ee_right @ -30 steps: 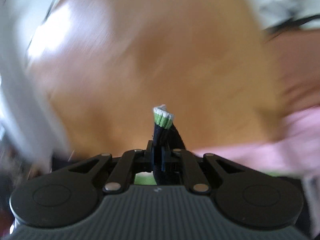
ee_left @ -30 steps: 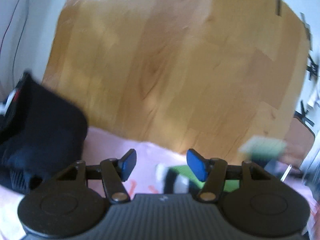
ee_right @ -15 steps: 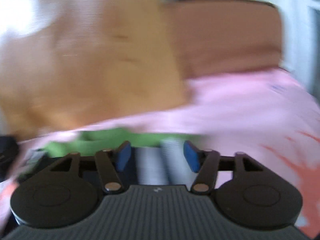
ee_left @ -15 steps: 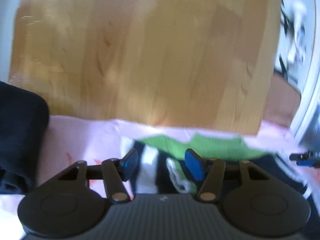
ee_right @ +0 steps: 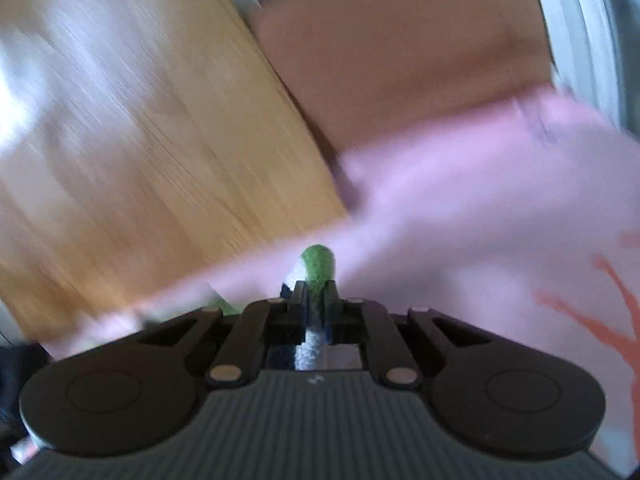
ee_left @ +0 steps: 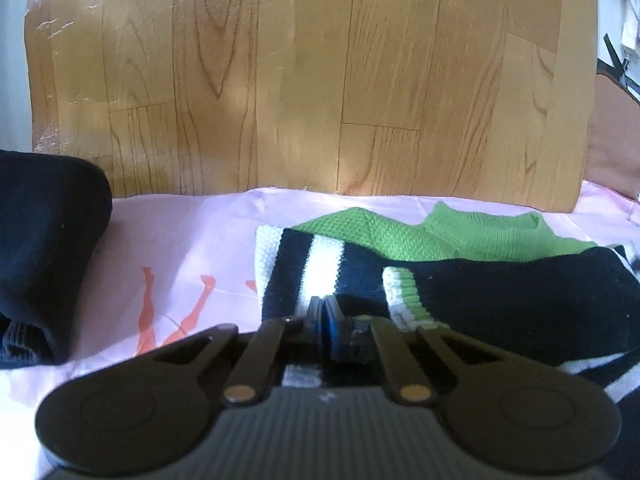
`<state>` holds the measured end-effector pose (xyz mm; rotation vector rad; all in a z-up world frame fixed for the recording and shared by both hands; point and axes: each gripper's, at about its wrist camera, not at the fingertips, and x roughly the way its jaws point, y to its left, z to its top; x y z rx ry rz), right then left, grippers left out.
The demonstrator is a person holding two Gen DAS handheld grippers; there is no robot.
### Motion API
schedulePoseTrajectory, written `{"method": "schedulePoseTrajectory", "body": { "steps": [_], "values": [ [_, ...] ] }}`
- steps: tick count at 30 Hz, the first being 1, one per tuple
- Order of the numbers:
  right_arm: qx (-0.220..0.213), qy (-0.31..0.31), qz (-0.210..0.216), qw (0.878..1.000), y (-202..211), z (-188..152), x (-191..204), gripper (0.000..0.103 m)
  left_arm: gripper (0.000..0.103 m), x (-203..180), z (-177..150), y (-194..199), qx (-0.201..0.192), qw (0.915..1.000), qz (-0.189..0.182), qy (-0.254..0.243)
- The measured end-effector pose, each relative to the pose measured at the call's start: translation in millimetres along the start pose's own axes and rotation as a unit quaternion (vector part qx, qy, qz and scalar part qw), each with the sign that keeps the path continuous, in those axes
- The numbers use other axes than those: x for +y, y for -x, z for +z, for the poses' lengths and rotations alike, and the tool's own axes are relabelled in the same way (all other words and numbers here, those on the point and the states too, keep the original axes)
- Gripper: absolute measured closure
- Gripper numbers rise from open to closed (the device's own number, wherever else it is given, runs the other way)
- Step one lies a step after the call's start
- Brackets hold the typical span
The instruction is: Fold small clothes
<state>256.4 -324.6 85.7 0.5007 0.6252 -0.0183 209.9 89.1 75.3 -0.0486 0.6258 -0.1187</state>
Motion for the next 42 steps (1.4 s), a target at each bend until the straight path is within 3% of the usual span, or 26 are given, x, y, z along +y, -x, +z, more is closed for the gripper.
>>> {"method": "schedulePoseTrajectory", "body": {
  "steps": [3, 7, 10, 15, 22, 24, 25, 30, 33, 35, 38, 42],
  "values": [
    [-0.005, -0.048, 0.016, 0.999, 32, -21, -25, 0.069, 0.096, 10, 2, 2, -0.001, 0.9993, -0.025, 0.026],
    [0.006, -0.039, 0.054, 0.998, 97, -67, -33, 0.068, 0.087, 21, 4, 21, 0.001, 0.9981, -0.042, 0.045],
    [0.021, -0.015, 0.077, 0.997, 144, -104, -36, 0.068, 0.077, 33, -3, 60, -0.012, 0.9958, -0.072, 0.055],
    [0.031, 0.020, 0.095, 0.995, 199, -156, -39, 0.069, 0.076, 53, -58, 138, -0.004, 0.9954, -0.092, 0.028],
    [0.034, 0.110, 0.113, 0.987, 204, -183, 3, 0.071, 0.075, 54, -137, 220, 0.033, 0.9950, -0.094, 0.013],
    [0.029, 0.146, 0.101, 0.984, 202, -192, 16, 0.094, 0.073, 47, -153, 236, 0.034, 0.9946, -0.097, 0.014],
    [0.021, 0.154, 0.094, 0.983, 202, -194, 20, 0.094, 0.072, 43, -158, 242, 0.035, 0.9947, -0.096, 0.014],
    [-0.033, 0.121, 0.048, 0.991, 242, -186, -6, 0.096, 0.072, 36, -174, 259, 0.036, 0.9959, -0.082, 0.013],
    [-0.037, 0.114, 0.020, 0.993, 257, -188, -21, 0.099, 0.072, 39, -175, 260, 0.048, 0.9959, -0.076, 0.014],
    [-0.024, 0.094, 0.027, 0.995, 261, -192, -32, 0.093, 0.069, 41, -175, 258, 0.059, 0.9950, -0.078, 0.018],
    [-0.002, 0.065, 0.069, 0.995, 268, -199, -40, 0.093, 0.067, 39, -176, 258, 0.074, 0.9936, -0.083, 0.019],
    [0.035, 0.059, 0.100, 0.993, 279, -214, -39, 0.076, 0.069, 29, -177, 262, 0.097, 0.9910, -0.091, 0.013]
  ]
}}
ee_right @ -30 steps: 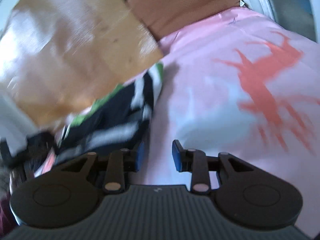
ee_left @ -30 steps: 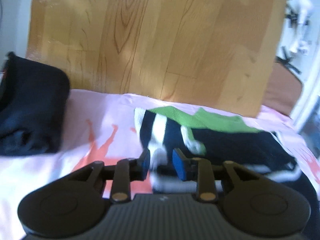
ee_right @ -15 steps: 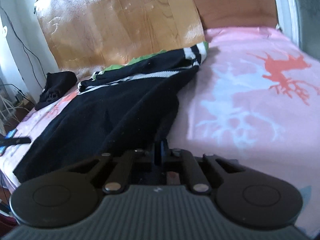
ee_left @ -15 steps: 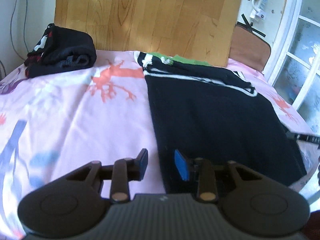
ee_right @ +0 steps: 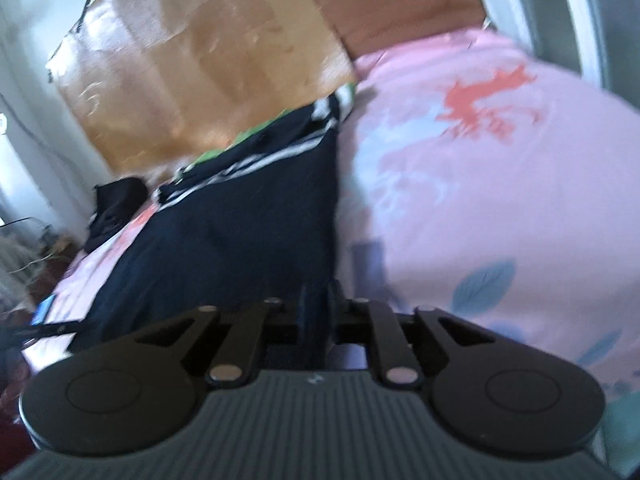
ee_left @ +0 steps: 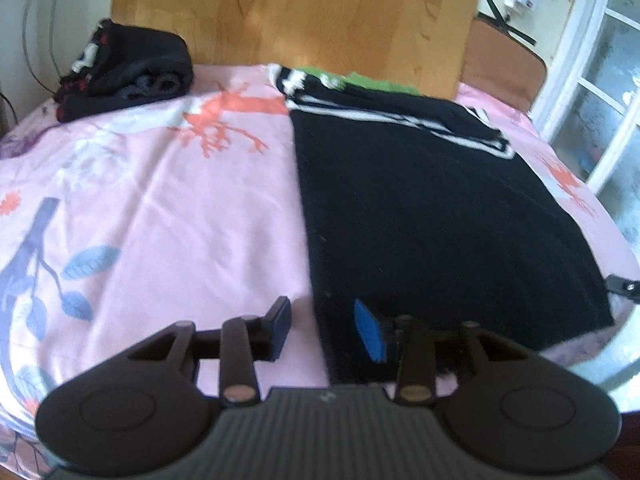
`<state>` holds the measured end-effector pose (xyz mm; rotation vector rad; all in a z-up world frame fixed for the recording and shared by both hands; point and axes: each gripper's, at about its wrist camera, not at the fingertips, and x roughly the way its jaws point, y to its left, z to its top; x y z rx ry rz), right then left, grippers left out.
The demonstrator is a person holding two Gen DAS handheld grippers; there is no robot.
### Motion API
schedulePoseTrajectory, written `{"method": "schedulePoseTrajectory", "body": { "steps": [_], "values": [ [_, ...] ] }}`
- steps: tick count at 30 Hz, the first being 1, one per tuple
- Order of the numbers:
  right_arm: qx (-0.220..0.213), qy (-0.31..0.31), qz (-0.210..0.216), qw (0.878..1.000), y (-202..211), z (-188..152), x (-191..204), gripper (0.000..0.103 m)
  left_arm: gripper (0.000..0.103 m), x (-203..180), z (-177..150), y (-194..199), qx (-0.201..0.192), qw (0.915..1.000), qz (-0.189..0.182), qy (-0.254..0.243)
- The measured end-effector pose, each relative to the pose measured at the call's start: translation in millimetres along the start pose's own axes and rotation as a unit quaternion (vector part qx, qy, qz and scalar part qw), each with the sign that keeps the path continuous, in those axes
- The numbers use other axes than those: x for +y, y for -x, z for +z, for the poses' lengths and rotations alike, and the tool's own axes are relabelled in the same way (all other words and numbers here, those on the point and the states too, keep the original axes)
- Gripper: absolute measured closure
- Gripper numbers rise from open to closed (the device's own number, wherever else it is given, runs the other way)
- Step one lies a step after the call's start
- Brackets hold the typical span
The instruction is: Fold small clothes
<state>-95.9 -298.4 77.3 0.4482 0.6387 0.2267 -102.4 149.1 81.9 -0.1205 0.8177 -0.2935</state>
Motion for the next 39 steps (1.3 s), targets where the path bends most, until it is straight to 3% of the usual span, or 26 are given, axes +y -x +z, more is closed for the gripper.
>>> {"method": "schedulePoseTrajectory", "body": {
  "steps": [1, 4, 6, 8, 10, 16, 21, 23, 25, 26, 27, 28, 30, 31, 35, 39],
  "values": [
    [0.009, -0.001, 0.000, 1.000, 1, -4, 1, 0.075, 0.071, -1, -1, 2, 0.006, 1.0000, -0.007, -0.001],
    [0.021, -0.006, 0.012, 1.000, 3, -18, 4, 0.074, 0.092, -8, -6, 4, 0.009, 0.9998, -0.017, -0.005],
    [0.024, -0.009, 0.028, 0.999, 0, -23, 9, 0.078, 0.094, -10, -5, 4, 0.008, 0.9998, -0.017, 0.003],
    [0.039, -0.007, 0.040, 0.998, -7, -23, 14, 0.092, 0.094, -4, 0, 11, -0.001, 0.9989, -0.038, 0.027],
    [0.041, 0.008, 0.046, 0.998, -7, -22, 22, 0.092, 0.094, 3, 5, 22, -0.021, 0.9967, -0.060, 0.052],
    [-0.028, -0.025, 0.082, 0.996, 3, 19, 14, 0.092, 0.094, 18, 37, 41, -0.106, 0.9820, -0.106, 0.114],
    [-0.086, -0.059, 0.073, 0.992, -27, 80, 2, 0.092, 0.094, 31, 99, 8, -0.131, 0.9711, -0.117, 0.162],
    [-0.093, -0.082, 0.053, 0.991, -57, 107, -3, 0.092, 0.084, 33, 132, -20, -0.131, 0.9730, -0.079, 0.172],
    [-0.111, -0.093, 0.022, 0.989, -95, 131, -10, 0.079, 0.068, 33, 153, -44, -0.135, 0.9774, 0.014, 0.162],
    [-0.118, -0.076, -0.011, 0.990, -109, 139, -12, 0.053, 0.067, 35, 159, -54, -0.125, 0.9764, 0.063, 0.165],
    [-0.120, -0.067, -0.060, 0.989, -118, 144, -15, 0.044, 0.067, 41, 158, -59, -0.118, 0.9755, 0.079, 0.169],
    [-0.119, -0.074, -0.076, 0.987, -119, 146, -19, 0.044, 0.063, 46, 155, -59, -0.119, 0.9760, 0.069, 0.169],
    [-0.123, -0.079, -0.011, 0.989, -108, 138, -29, 0.046, 0.048, 53, 143, -56, -0.134, 0.9771, 0.058, 0.155],
    [-0.124, -0.071, -0.007, 0.990, -102, 132, -31, 0.046, 0.041, 54, 138, -56, -0.137, 0.9771, 0.069, 0.147],
    [-0.085, -0.025, -0.021, 0.996, -104, 118, -32, 0.044, 0.031, 48, 135, -73, -0.114, 0.9842, 0.057, 0.123],
    [-0.066, -0.005, -0.032, 0.997, -121, 118, -26, 0.043, 0.031, 26, 142, -93, -0.100, 0.9903, 0.061, 0.075]
  ]
}}
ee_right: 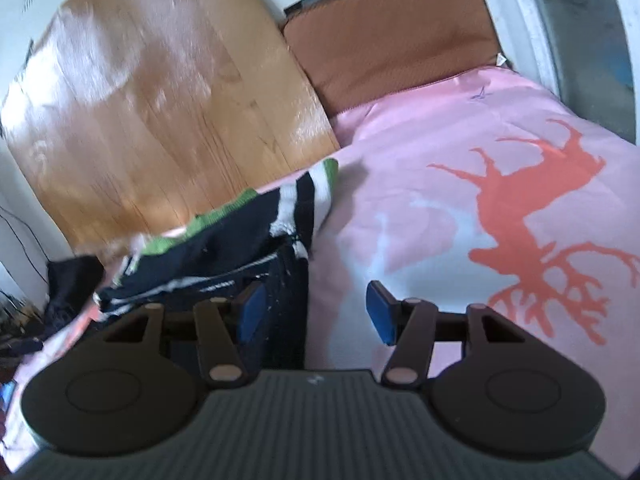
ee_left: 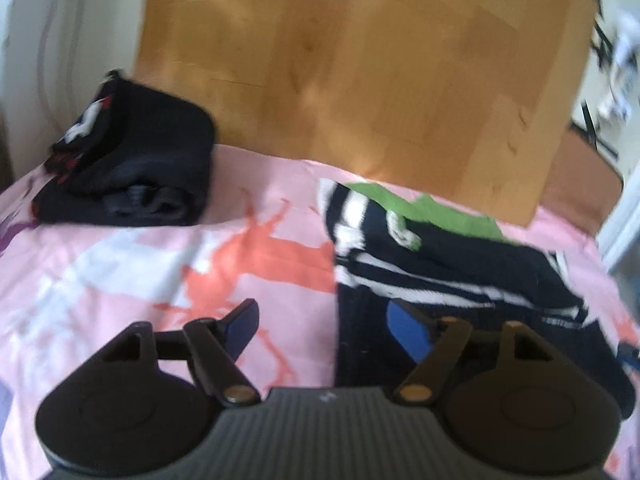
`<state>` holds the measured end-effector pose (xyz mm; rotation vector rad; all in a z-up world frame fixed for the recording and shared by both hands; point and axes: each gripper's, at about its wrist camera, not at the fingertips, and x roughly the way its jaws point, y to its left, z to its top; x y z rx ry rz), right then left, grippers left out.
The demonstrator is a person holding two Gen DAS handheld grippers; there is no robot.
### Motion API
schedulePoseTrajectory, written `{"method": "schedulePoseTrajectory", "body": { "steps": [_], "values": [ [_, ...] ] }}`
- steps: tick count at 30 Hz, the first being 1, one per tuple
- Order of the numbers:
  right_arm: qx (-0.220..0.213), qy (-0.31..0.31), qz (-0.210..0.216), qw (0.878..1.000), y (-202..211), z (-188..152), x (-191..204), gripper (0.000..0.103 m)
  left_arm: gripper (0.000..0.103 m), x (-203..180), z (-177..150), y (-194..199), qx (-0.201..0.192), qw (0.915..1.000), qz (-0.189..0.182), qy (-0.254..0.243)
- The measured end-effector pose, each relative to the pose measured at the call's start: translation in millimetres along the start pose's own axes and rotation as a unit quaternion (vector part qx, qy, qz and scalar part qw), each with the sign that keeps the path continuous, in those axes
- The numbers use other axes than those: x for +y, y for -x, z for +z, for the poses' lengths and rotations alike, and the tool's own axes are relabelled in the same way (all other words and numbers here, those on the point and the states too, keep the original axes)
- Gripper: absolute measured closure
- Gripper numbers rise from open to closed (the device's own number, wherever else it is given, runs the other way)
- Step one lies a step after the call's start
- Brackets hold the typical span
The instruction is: Fold small clothes
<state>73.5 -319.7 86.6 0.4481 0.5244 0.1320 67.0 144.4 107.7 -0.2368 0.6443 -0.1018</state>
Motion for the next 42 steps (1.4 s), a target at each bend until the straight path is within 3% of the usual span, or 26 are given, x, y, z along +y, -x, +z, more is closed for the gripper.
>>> {"method": "schedulePoseTrajectory", "body": {
  "steps": [2, 3, 4, 5, 7, 9, 12, 14, 17, 19, 21, 22, 25, 28, 30, 31, 32, 34, 36, 39, 40, 41, 42],
  "values": [
    [0.005, 0.009, 0.008, 1.000, -10, 2, 7, 0.044, 0.037, -17, -2, -12, 0.008, 0.9996, -0.001, -0.026],
    [0.010, 0.023, 0.006, 1.000, -18, 3, 14, 0.049, 0.042, -24, -3, -18, 0.013, 0.9991, 0.001, -0.041],
    [0.015, 0.045, -0.001, 0.999, -24, 2, 21, 0.060, 0.064, -30, -5, -25, 0.018, 0.9982, 0.004, -0.058],
    [0.019, 0.067, -0.013, 0.998, -27, 2, 28, 0.094, 0.097, -35, -8, -32, 0.025, 0.9968, 0.012, -0.075],
    [0.000, 0.085, -0.022, 0.996, -25, 3, 34, 0.093, 0.096, -36, -12, -38, 0.029, 0.9956, 0.029, -0.084],
    [-0.037, 0.083, -0.012, 0.996, -14, 7, 37, 0.093, 0.097, -29, -11, -28, 0.011, 0.9979, 0.017, -0.061],
    [-0.090, 0.078, 0.009, 0.993, 3, 14, 41, 0.093, 0.097, -18, -4, -3, -0.049, 0.9985, -0.009, -0.022],
    [-0.106, 0.076, 0.007, 0.991, 3, 18, 43, 0.093, 0.097, -17, 3, -2, -0.065, 0.9978, -0.002, -0.011],
    [-0.065, 0.078, -0.033, 0.994, -26, 20, 40, 0.093, 0.094, -20, 5, -31, -0.023, 0.9994, 0.017, -0.022],
    [0.010, 0.081, -0.064, 0.995, -55, 17, 31, 0.090, 0.092, -19, 0, -49, 0.021, 0.9984, 0.042, -0.031],
    [-0.001, 0.072, -0.065, 0.995, -48, 19, 24, 0.067, 0.088, -9, -1, -45, 0.016, 0.9986, 0.039, -0.031],
    [-0.010, 0.075, -0.066, 0.995, -40, 24, 23, 0.063, 0.086, -4, 3, -40, 0.008, 0.9987, 0.042, -0.028],
    [-0.030, 0.092, -0.056, 0.994, -25, 53, 22, 0.062, 0.085, 5, 37, -34, -0.024, 0.9983, 0.051, -0.015],
    [-0.008, 0.081, -0.018, 0.997, -43, 88, 30, 0.061, 0.084, -15, 87, -54, -0.030, 0.9987, 0.033, -0.026],
    [0.029, 0.067, 0.017, 0.997, -76, 112, 43, 0.055, 0.072, -45, 113, -80, -0.028, 0.9976, 0.021, -0.061],
    [0.047, 0.061, 0.032, 0.997, -97, 121, 49, 0.055, 0.057, -60, 122, -96, -0.020, 0.9966, 0.016, -0.079],
    [0.065, 0.057, 0.043, 0.995, -119, 124, 58, 0.052, 0.048, -76, 131, -117, -0.005, 0.9957, 0.012, -0.091],
    [0.103, 0.046, 0.053, 0.992, -168, 135, 71, 0.045, 0.048, -102, 144, -160, 0.042, 0.9952, 0.004, -0.089],
    [0.132, 0.042, 0.048, 0.989, -207, 138, 82, 0.030, 0.044, -120, 154, -207, 0.095, 0.9933, 0.002, -0.066],
    [0.166, 0.052, 0.031, 0.984, -255, 136, 94, 0.028, 0.050, -128, 155, -253, 0.131, 0.9910, -0.002, -0.030],
    [0.176, 0.054, 0.029, 0.982, -265, 134, 97, 0.028, 0.068, -130, 153, -263, 0.137, 0.9901, -0.003, -0.032],
    [0.185, 0.057, 0.031, 0.981, -274, 130, 99, 0.029, 0.080, -134, 149, -272, 0.142, 0.9888, -0.004, -0.045],
    [0.192, 0.066, 0.033, 0.979, -281, 127, 100, 0.035, 0.084, -140, 145, -274, 0.127, 0.9900, -0.003, -0.062]
  ]
}}
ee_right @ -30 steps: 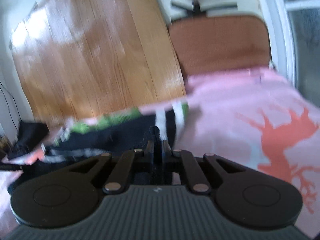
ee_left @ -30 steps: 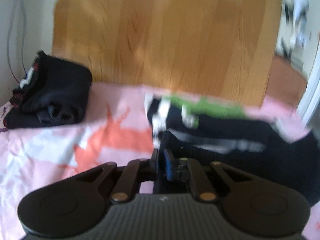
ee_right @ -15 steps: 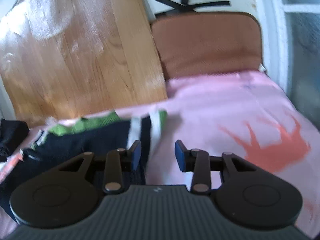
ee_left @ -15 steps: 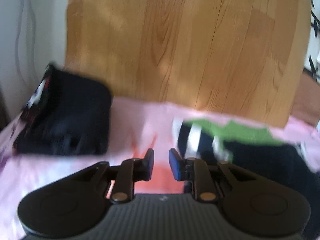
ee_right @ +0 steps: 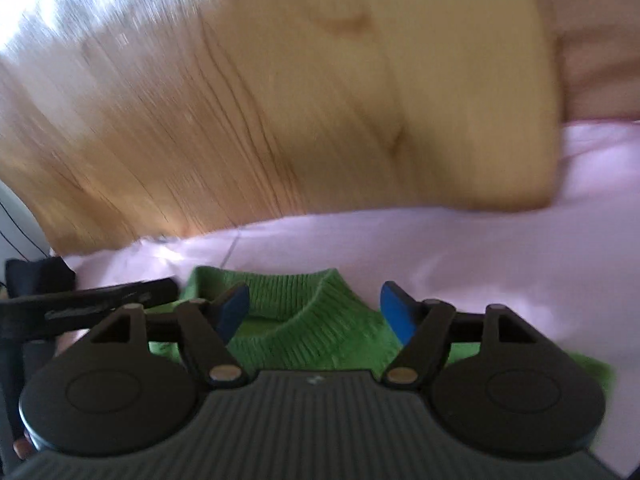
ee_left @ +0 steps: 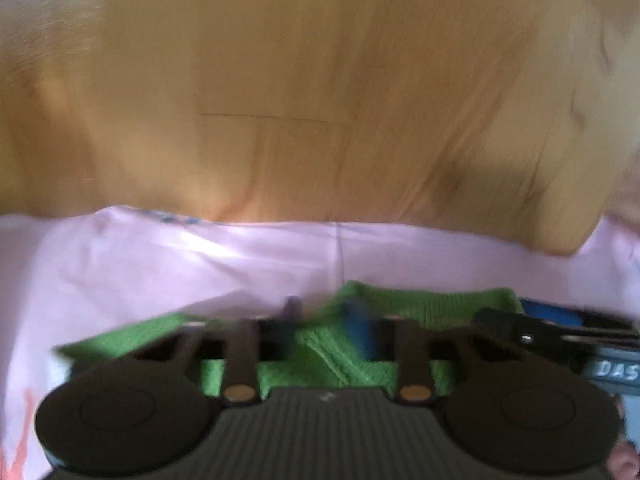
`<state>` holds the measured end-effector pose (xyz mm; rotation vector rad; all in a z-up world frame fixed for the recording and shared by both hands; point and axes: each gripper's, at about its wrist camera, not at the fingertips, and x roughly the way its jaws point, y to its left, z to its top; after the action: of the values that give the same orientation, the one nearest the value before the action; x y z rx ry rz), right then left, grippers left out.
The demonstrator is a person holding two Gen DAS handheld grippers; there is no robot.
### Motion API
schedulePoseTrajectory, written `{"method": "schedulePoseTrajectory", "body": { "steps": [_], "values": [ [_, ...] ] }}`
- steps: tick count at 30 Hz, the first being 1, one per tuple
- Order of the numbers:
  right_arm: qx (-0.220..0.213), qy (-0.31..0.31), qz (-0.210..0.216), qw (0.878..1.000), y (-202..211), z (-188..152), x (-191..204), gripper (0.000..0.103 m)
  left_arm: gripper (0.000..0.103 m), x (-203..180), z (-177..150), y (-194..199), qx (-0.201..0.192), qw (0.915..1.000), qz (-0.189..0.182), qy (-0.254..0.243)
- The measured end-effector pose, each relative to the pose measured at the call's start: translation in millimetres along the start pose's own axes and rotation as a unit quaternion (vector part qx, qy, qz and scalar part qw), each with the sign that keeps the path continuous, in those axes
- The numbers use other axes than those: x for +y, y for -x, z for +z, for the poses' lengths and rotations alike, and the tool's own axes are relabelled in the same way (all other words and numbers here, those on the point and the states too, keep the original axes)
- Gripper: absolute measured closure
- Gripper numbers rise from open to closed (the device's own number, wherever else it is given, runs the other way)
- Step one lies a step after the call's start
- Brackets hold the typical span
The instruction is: Fold small clothes
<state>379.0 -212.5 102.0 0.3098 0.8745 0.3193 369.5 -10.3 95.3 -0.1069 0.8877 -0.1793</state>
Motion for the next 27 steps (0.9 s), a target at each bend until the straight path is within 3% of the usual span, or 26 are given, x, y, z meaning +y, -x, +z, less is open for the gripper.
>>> {"method": "schedulePoseTrajectory", "body": {
  "steps": [1, 2, 3, 5, 8, 11, 14, 17, 21, 24, 27],
  "values": [
    [0.000, 0.024, -0.017, 1.000, -5, -2, 4, 0.043, 0.089, -5, -4, 3, -0.013, 0.9998, 0.002, -0.017],
    [-0.011, 0.059, -0.046, 0.997, -7, -4, 10, 0.072, 0.090, -10, -8, 7, -0.023, 0.9992, 0.011, -0.032],
    [-0.021, 0.076, -0.054, 0.995, -5, -8, 12, 0.083, 0.090, -13, -12, 11, -0.033, 0.9984, 0.016, -0.043],
    [-0.046, 0.058, -0.034, 0.997, 9, -12, 10, 0.090, 0.091, -15, -20, 29, -0.057, 0.9967, 0.020, -0.054],
    [-0.095, 0.049, -0.006, 0.994, 47, -14, 17, 0.092, 0.091, -7, -23, 73, -0.105, 0.9940, -0.006, -0.033],
    [-0.151, 0.072, 0.019, 0.986, 102, -29, 37, 0.092, 0.091, 1, -42, 139, -0.162, 0.9857, -0.043, -0.018],
    [-0.206, 0.111, 0.045, 0.971, 162, -66, 59, 0.092, 0.091, 12, -84, 207, -0.204, 0.9746, -0.091, -0.007],
    [-0.251, 0.153, 0.065, 0.953, 212, -126, 72, 0.092, 0.091, 19, -142, 251, -0.225, 0.9666, -0.120, -0.024],
    [-0.266, 0.191, 0.043, 0.944, 232, -224, 78, 0.092, 0.091, 16, -226, 272, -0.211, 0.9673, -0.130, -0.054],
    [-0.216, 0.176, 0.015, 0.960, 223, -280, 71, 0.094, 0.090, 18, -275, 261, -0.161, 0.9777, -0.118, -0.066],
    [-0.171, 0.137, -0.003, 0.976, 211, -299, 63, 0.089, 0.090, 29, -295, 256, -0.120, 0.9839, -0.124, -0.046]
  ]
}}
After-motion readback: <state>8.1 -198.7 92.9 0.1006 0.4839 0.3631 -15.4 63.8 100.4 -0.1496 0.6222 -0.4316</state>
